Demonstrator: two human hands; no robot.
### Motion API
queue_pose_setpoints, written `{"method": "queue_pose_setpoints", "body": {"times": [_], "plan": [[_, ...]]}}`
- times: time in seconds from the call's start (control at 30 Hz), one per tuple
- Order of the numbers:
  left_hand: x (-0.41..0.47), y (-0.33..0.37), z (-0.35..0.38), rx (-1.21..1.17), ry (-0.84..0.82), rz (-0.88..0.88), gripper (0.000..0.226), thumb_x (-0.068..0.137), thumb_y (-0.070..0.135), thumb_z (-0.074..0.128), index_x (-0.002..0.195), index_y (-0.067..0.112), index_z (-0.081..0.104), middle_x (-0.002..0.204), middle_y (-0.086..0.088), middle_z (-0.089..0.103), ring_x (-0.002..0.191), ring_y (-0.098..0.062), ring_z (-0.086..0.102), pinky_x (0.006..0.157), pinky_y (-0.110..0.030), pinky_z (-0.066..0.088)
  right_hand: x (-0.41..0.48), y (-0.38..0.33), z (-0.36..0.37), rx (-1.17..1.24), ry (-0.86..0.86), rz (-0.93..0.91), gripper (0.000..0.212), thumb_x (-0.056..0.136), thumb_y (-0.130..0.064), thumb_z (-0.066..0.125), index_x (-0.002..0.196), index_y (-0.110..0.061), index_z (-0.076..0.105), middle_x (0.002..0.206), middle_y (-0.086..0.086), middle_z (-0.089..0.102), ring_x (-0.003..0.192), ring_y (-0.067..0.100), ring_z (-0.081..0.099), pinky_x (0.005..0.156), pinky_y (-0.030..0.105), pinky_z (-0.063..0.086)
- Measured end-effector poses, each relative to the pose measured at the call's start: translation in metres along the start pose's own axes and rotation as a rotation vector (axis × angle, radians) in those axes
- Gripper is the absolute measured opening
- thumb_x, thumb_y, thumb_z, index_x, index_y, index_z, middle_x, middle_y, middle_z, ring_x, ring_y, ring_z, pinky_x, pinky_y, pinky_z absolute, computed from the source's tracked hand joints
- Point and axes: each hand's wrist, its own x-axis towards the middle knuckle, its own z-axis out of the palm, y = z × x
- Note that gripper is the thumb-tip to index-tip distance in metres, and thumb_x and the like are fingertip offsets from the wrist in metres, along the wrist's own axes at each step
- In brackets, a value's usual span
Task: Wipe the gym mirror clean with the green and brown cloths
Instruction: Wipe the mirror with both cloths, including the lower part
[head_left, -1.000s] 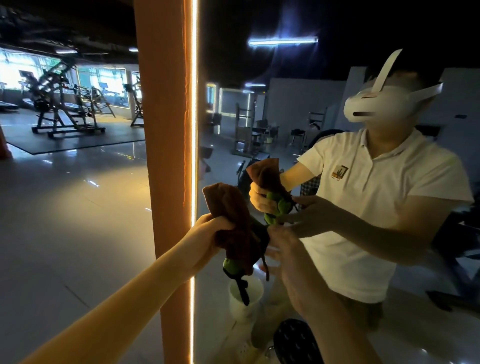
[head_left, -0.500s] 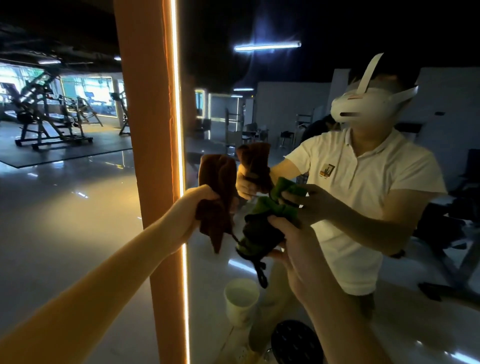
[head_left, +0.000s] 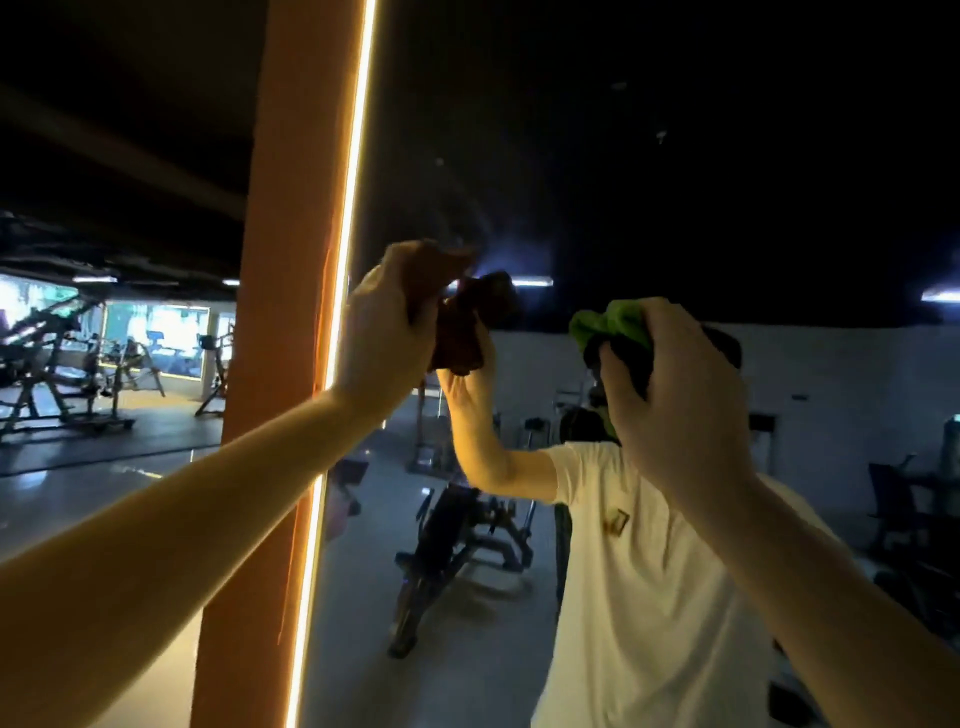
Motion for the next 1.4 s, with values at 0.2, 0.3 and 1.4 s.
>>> {"method": "queue_pose_setpoints", "body": {"times": [0.2,0.3,1.4], "plan": [[-0.006,0.036,0.067,0.311,-0.128,0.149,0.069,0.099,0.064,0.037,0.152,0.022,0.040,0.122,-0.013,0.047,0.097,-0.028,0.057,0.081,-0.041,0.053,0.051,0.023,0.018,-0.358,0.030,-0.274,0.025,0.093,-0.023,0.062,0.107,-0.003,0.057,0.096,0.014,0.056,0.074,0.028,0.058,0.058,0.032,0.038],[-0.018,0.033,0.074,0.367,-0.041,0.245,0.065,0.105,0.054,0.034,0.155,0.014,0.042,0.113,-0.014,0.049,0.092,-0.025,0.051,0.079,-0.043,0.052,0.051,0.033,0.024,-0.414,0.043,-0.306,0.029,0.085,-0.018,0.070,0.107,-0.002,0.059,0.102,0.020,0.056,0.081,0.033,0.057,0.068,0.041,0.047],[0.112,-0.077,0.046,0.472,0.255,0.074,0.049,0.105,0.040,0.035,0.139,0.017,0.063,0.120,-0.020,0.056,0.106,-0.031,0.052,0.092,-0.043,0.044,0.123,0.030,0.059,-0.456,0.061,-0.425,0.041,0.078,-0.007,0.071,0.118,-0.005,0.062,0.116,0.021,0.055,0.102,0.041,0.056,0.081,0.051,0.048]]}}
